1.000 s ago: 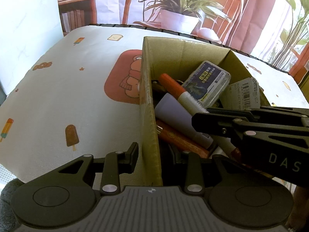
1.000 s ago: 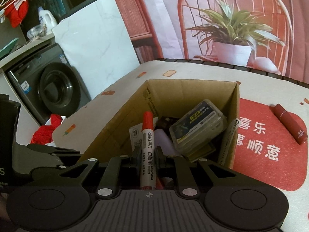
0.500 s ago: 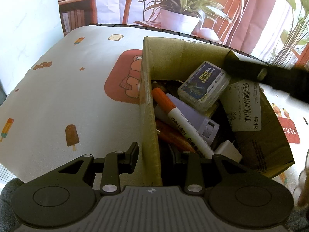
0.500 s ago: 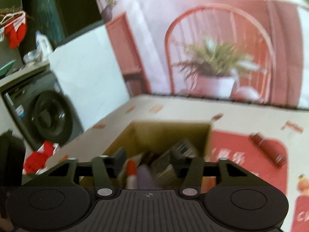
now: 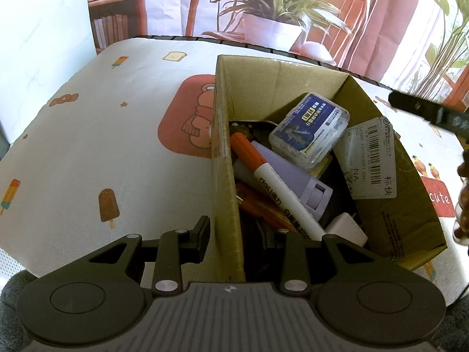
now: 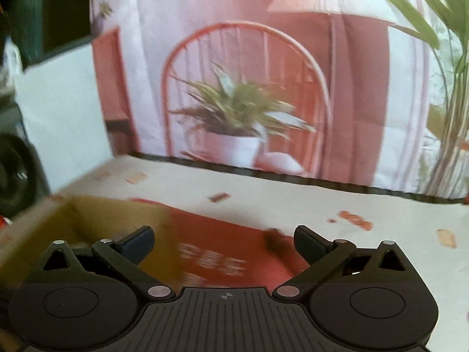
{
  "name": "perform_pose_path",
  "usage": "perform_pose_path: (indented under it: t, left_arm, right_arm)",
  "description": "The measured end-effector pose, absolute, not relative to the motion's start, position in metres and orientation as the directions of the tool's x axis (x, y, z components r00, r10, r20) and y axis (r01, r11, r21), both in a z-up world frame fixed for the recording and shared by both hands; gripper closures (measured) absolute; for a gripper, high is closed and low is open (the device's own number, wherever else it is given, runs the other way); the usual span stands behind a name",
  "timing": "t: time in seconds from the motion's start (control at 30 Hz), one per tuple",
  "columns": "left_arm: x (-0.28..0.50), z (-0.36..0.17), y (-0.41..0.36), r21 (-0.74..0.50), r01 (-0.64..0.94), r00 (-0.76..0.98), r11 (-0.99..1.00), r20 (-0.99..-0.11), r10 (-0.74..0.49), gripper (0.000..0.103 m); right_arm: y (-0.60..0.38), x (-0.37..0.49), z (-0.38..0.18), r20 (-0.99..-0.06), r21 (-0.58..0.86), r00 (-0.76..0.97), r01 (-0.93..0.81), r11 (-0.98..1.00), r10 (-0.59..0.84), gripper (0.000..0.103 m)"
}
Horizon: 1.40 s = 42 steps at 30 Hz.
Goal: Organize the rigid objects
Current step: 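Move the right gripper to the dark red lipstick tube, then close the right gripper on the lipstick tube and lift it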
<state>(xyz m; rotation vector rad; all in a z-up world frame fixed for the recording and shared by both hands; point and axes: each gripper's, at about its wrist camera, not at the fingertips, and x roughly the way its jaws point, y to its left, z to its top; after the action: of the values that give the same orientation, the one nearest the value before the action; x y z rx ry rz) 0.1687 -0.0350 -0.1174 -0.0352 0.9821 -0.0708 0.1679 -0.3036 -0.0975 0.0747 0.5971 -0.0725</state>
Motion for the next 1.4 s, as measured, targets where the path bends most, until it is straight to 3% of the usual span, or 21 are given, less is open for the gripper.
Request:
perform_pose_path:
  t: [0.33, 0.57, 0.8, 0.93, 1.03, 1.07, 1.3, 1.4]
  left_arm:
    - [0.169, -0.119, -0.036, -0.06, 0.044, 0.551, 0.997, -0.831, -0.074, 0.068]
    - [0.169, -0.119, -0.037, -0.06, 0.044, 0.55, 0.997, -0.832, -0.075, 0.068]
    - [0.17, -0.122, -0.035, -0.063, 0.043, 0.548, 0.997, -0.833, -0.076, 0.068]
    - [0.17, -0.122, -0.034, -0.063, 0.043, 0.548, 0.997, -0.833, -0.077, 0.068]
    - [0.17, -0.122, -0.034, -0.063, 0.043, 0.548, 0.997, -0.833, -0.076, 0.068]
    - [0.171, -0.122, -0.034, -0.063, 0.043, 0.548, 0.997, -0.833, -0.076, 0.068]
    - [0.17, -0.122, -0.034, -0.062, 0.04, 0.546, 0.997, -0.834, -0.073, 0.068]
    - [0.171, -0.122, -0.034, -0.062, 0.039, 0.546, 0.997, -0.835, -0.074, 0.068]
  right_arm:
    - [-0.346, 0.201, -0.146, -0.67, -0.116, 0.724, 0.118, 0.986, -0.165, 0.006]
    - [-0.346, 0.222, -0.173, -0.727, -0.122, 0.667, 0.105, 0.987, -0.16, 0.021]
    - [-0.34, 0.235, -0.175, -0.738, -0.134, 0.654, 0.101, 0.986, -0.167, 0.023]
    - [-0.349, 0.236, -0.176, -0.75, -0.07, 0.646, 0.132, 0.989, -0.14, 0.024]
    - [-0.354, 0.233, -0.176, -0.748, -0.025, 0.653, 0.148, 0.989, -0.117, 0.033]
    - [-0.352, 0.232, -0.175, -0.745, -0.03, 0.656, 0.141, 0.99, -0.116, 0.042]
    - [-0.339, 0.232, -0.171, -0.747, -0.028, 0.659, 0.103, 0.994, -0.089, 0.075]
    - [-0.331, 0.23, -0.172, -0.741, -0.036, 0.664, 0.111, 0.993, -0.101, 0.082]
